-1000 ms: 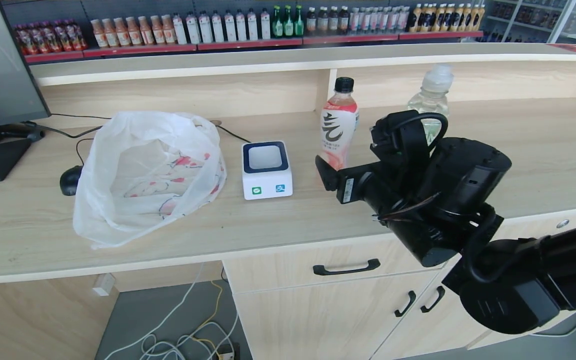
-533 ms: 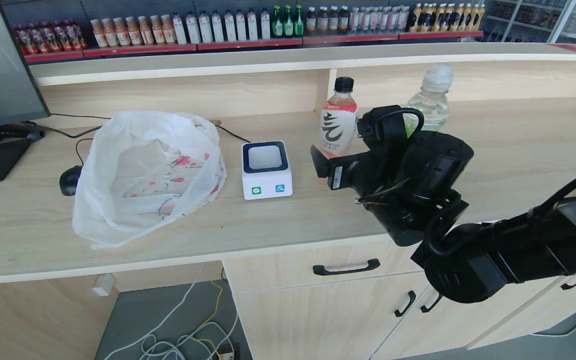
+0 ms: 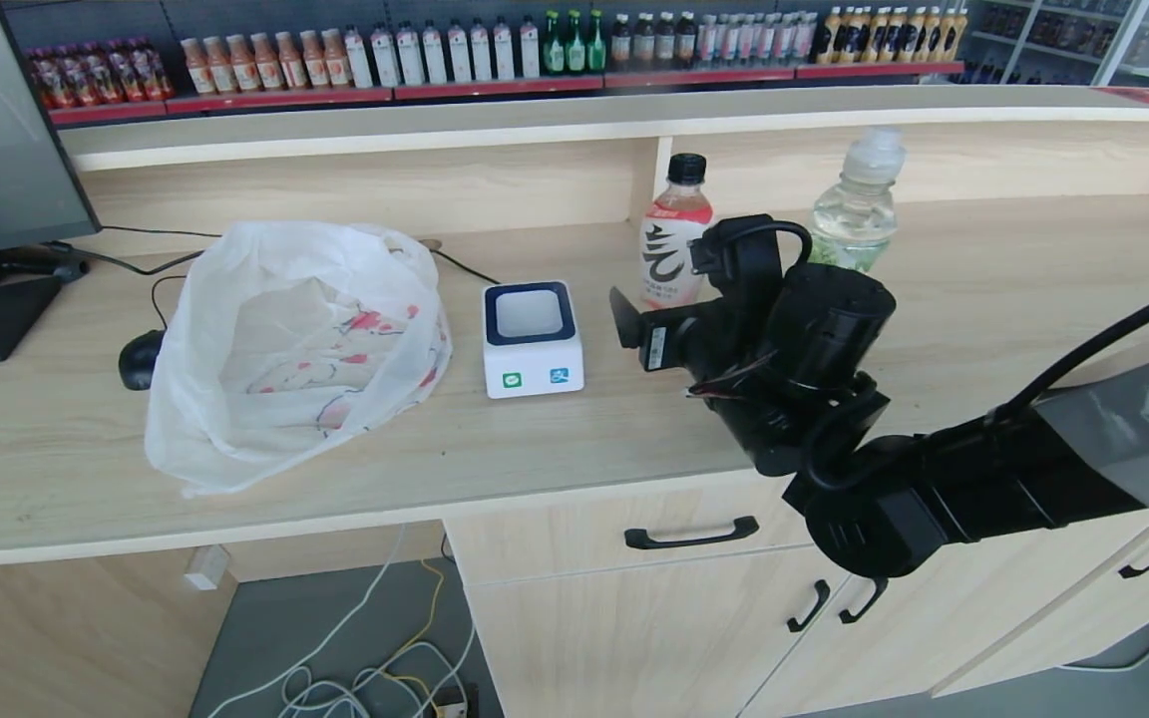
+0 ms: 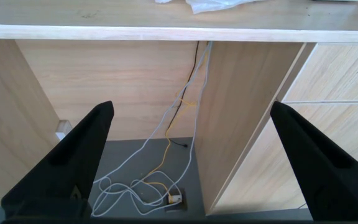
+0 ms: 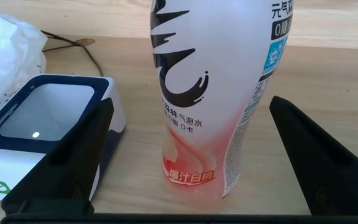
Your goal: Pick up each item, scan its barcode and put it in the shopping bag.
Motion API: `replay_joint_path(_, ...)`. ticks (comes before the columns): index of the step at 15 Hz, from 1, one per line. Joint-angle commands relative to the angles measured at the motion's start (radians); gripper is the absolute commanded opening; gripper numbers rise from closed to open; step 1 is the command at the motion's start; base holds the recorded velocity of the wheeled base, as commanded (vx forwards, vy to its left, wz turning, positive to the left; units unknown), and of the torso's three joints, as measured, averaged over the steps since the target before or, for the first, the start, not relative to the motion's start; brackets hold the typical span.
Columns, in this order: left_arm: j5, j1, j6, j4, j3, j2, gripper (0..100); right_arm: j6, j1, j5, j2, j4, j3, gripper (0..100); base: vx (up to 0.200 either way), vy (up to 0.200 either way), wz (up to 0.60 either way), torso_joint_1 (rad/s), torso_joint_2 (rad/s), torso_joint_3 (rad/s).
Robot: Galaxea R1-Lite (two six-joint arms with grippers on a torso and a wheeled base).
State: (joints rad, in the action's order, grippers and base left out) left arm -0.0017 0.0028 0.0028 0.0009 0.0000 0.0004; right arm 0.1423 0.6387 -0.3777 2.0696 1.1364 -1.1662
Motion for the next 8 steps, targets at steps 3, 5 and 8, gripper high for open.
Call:
replay_joint_path(3, 0.0, 0.0, 0.0, 0.001, 0.0, 0.0, 100, 0.0, -0.017, 0.0, 0.009, 0.0, -0.006, 100, 0.0, 0.0, 0.0, 0.0, 0.0, 0.0)
replay_joint_path(5, 0.0, 0.0, 0.0, 0.001, 0.0, 0.0, 100, 0.0, -0.024, 0.0, 0.021, -0.001, -0.02, 100, 0.0, 0.0, 0.0, 0.0, 0.0, 0.0)
replay_joint_path(8, 0.0, 0.0, 0.0, 0.001, 0.0, 0.0, 100, 0.0, -0.031, 0.0, 0.066, -0.001, -0.098, 100, 0.0, 0.0, 0.0, 0.0, 0.0, 0.0)
